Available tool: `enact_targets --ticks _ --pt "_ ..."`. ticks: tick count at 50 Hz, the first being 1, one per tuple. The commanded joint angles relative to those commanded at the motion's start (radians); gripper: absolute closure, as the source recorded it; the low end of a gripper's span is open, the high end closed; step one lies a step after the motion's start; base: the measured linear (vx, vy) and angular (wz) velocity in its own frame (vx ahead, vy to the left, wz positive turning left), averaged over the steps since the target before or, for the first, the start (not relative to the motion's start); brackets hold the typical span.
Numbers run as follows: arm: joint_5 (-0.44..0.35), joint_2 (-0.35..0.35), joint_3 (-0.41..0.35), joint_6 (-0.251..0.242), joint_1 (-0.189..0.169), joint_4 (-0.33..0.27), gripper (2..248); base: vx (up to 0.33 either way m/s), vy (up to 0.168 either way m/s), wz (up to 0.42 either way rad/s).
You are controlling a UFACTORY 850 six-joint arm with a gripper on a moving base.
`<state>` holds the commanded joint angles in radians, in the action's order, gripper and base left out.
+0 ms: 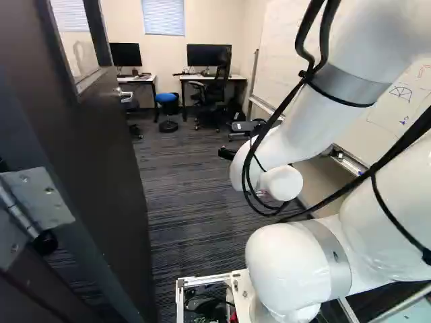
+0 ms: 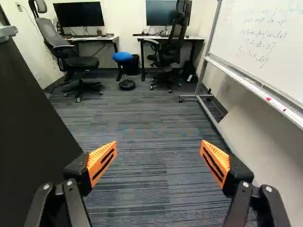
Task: Open the door and move inside
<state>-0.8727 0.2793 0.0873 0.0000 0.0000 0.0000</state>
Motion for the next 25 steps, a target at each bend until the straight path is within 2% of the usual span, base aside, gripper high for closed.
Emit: enact_targets --ticks 25 --pt "0.000 0.000 0.000 0.000 0.000 0.000 3 0.194 0.008 0.006"
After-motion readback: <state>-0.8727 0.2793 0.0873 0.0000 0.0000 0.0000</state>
